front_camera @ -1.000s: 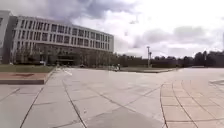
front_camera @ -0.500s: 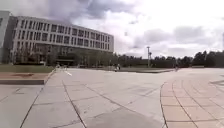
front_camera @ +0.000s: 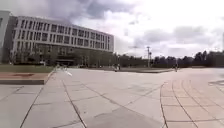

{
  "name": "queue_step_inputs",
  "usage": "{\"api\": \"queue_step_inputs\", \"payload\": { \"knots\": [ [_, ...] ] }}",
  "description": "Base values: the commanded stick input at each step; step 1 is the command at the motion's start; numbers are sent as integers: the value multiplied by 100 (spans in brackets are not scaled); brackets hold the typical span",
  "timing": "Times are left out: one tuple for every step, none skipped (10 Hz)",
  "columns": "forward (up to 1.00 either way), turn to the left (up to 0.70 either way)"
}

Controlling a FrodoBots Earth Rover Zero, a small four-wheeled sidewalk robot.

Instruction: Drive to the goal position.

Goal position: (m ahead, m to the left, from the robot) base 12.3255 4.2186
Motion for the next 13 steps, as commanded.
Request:
{"api": "queue_step_inputs", "payload": {
  "knots": [
    [57, 0],
    [51, 0],
    [24, 0],
    [5, 0],
    [0, 0],
    [0, 0],
    [0, 0],
    [0, 0],
    [0, 0],
    [0, 0],
    [0, 0],
    [0, 0],
    [0, 0]
  ]
}}
